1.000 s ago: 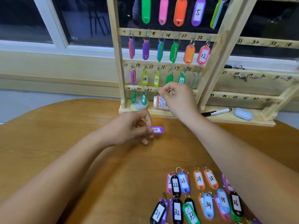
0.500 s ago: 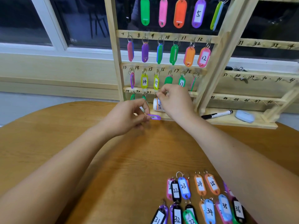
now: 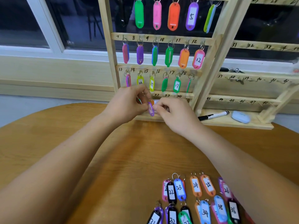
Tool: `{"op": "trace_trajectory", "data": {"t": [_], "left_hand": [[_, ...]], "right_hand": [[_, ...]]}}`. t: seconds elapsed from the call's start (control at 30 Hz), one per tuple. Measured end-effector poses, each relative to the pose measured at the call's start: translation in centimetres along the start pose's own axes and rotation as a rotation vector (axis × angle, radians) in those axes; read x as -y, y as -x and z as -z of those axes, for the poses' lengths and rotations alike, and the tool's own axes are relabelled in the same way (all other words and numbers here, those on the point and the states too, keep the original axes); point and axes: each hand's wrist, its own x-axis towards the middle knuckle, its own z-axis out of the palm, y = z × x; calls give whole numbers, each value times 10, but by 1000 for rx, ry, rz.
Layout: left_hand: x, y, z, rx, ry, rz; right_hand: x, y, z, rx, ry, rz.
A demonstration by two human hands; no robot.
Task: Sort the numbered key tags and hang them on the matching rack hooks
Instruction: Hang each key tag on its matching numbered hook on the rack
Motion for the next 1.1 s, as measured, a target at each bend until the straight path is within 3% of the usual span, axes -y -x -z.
{"op": "trace_trajectory", "data": {"t": [0.2,0.43,0.7,0.93,1.1], "left_hand": [[-5,-6,-4,-47,93,2],[-1,-11,-6,-36,123,-22],[1,-16,-6,-109,73,-114],[12,-25,-7,-164,-237,-240],[13,-25,-6,-142,-166,-246]], "right_hand": [[1,3,-6,-6,-247,-223],[-2,-7,-20,-41,-399,-221],[-1,-8,-26,71,-786,-405],[1,-12,-23,-8,-752,-454],[3,-9,-23,-67,-667,-430]]}}
